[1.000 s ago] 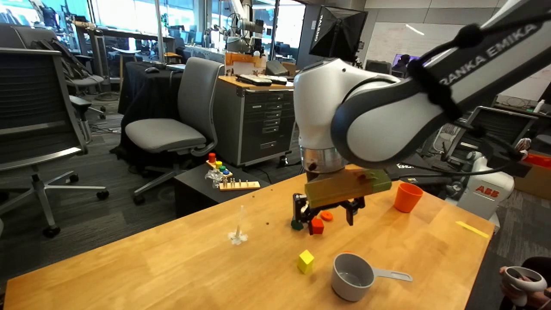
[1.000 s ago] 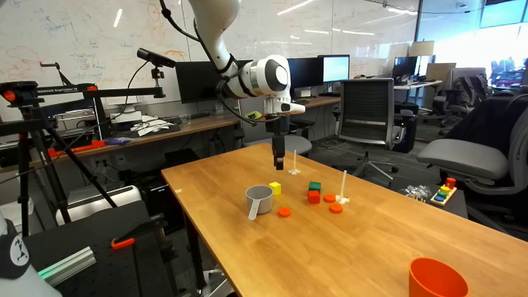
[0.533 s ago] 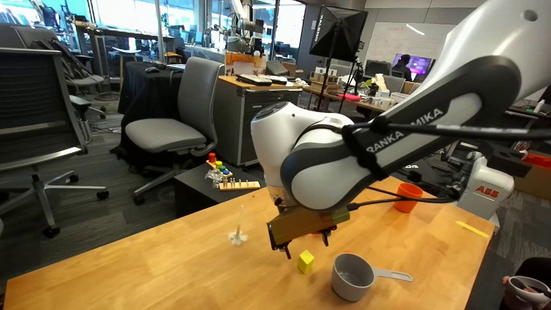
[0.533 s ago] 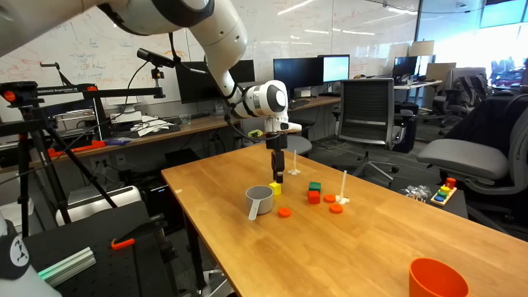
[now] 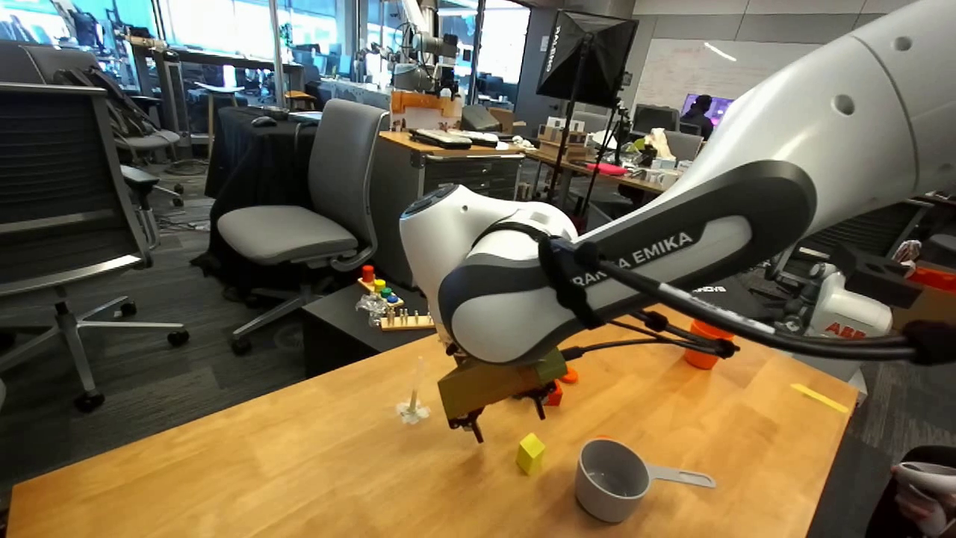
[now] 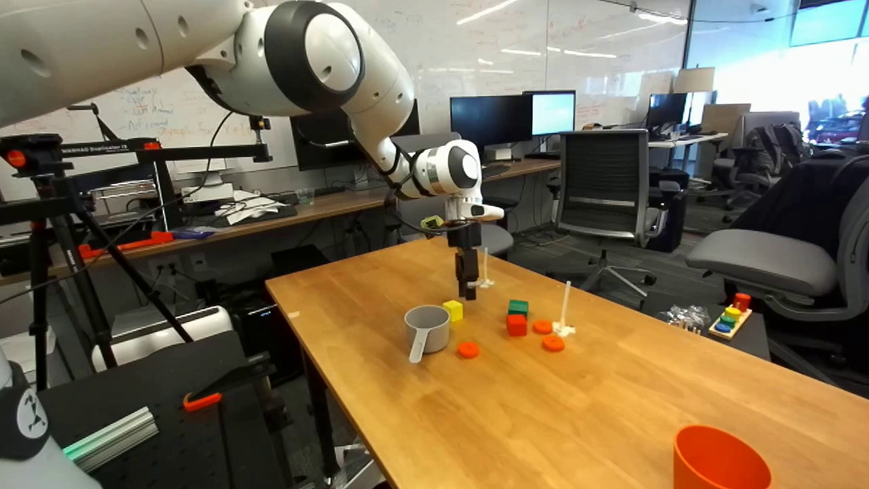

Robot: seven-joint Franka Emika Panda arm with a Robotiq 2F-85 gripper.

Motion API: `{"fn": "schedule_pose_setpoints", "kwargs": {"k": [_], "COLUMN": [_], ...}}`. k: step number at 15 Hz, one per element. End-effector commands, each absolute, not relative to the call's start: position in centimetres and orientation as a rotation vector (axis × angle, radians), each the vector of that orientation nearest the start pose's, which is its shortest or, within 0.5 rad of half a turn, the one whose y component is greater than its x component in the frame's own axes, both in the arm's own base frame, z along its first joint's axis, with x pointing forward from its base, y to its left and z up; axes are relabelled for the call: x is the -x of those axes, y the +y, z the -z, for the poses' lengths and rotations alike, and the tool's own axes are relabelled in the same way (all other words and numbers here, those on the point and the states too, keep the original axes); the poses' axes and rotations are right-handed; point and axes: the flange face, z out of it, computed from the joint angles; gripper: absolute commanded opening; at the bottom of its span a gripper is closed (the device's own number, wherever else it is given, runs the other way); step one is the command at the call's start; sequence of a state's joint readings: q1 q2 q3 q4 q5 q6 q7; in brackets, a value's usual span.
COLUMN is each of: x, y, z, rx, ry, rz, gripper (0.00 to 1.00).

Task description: Place the yellow, green and orange blocks inside the grey measuring cup

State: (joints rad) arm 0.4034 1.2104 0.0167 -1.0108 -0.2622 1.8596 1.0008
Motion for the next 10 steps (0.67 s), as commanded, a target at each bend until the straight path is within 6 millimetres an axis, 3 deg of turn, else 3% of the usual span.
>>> {"fn": "schedule_pose_setpoints", "kwargs": {"k": [1,6,10], "x": [-69.4,-68.1,-67.2], "y": [27.5,31.8,32.6], "z": [-8.0,-10.5,-12.3], "rx": [3.311,3.092,2.985], "ry": [0.828,0.613,0.608], "rz": [-0.295,-0.498,-0.618], "gripper": [1.0,1.0,1.0]}}
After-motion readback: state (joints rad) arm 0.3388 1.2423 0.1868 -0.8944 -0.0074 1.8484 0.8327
